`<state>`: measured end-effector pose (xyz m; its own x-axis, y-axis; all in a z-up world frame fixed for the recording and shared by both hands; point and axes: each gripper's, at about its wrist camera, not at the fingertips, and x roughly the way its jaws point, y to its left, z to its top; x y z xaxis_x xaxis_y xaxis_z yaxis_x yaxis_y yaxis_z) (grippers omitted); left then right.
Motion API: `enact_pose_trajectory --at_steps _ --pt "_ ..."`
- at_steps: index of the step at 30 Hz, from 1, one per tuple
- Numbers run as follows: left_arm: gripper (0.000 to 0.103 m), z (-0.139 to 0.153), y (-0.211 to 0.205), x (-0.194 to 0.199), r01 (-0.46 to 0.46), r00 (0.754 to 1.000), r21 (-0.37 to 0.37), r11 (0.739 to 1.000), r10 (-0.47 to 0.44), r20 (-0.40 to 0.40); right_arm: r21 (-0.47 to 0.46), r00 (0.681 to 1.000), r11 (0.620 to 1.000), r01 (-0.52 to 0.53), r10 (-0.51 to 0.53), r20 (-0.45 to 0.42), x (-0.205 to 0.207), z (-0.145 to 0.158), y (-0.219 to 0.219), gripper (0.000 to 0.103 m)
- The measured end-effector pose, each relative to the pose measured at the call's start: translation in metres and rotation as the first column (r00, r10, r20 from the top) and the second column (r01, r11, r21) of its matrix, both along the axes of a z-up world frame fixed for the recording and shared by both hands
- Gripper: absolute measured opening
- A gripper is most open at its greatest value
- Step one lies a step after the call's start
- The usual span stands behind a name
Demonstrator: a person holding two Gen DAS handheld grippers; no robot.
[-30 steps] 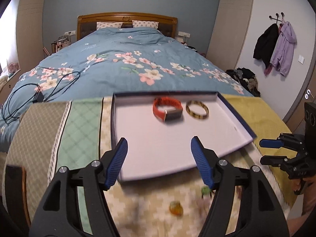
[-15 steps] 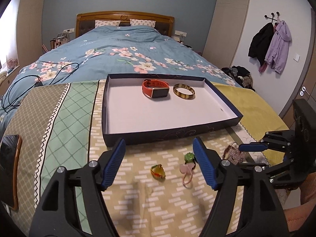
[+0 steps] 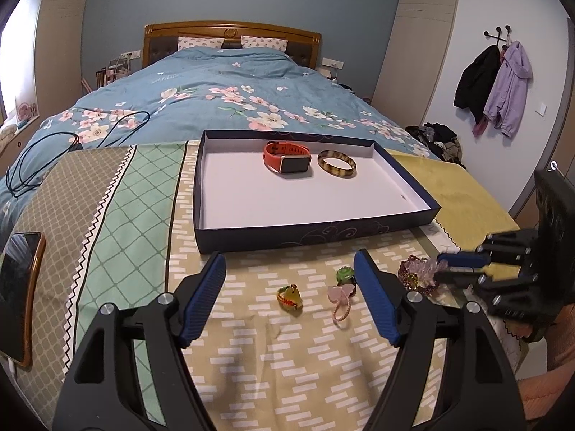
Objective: Organize jewelry
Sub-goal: 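Grasp the clear crystal bead bracelet with the right gripper, then grasp the pink hair tie with the left gripper while the right holds the crystal bracelet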
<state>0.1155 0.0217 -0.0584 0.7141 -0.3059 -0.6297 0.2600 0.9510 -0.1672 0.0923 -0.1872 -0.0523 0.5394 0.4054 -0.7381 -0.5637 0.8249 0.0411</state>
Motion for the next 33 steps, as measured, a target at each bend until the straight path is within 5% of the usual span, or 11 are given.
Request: enact_pose_trajectory --at_steps 10,24,33 --pt "0.073 0.002 -0.005 -0.014 0.045 0.999 0.011 0.999 -0.046 0.023 0.219 0.998 0.974 0.064 -0.064 -0.008 0.009 0.035 -0.022 0.016" --pt "0.069 -0.011 -0.02 -0.025 0.127 0.992 0.046 0.991 -0.126 -0.009 0.225 0.998 0.973 0.05 -0.04 -0.046 0.0 0.021 -0.011 0.016" --pt "0.052 -0.023 -0.036 -0.021 0.205 0.977 0.04 0.978 -0.202 -0.073 0.247 0.997 0.968 0.051 -0.033 -0.076 -0.001 0.01 -0.006 0.016"
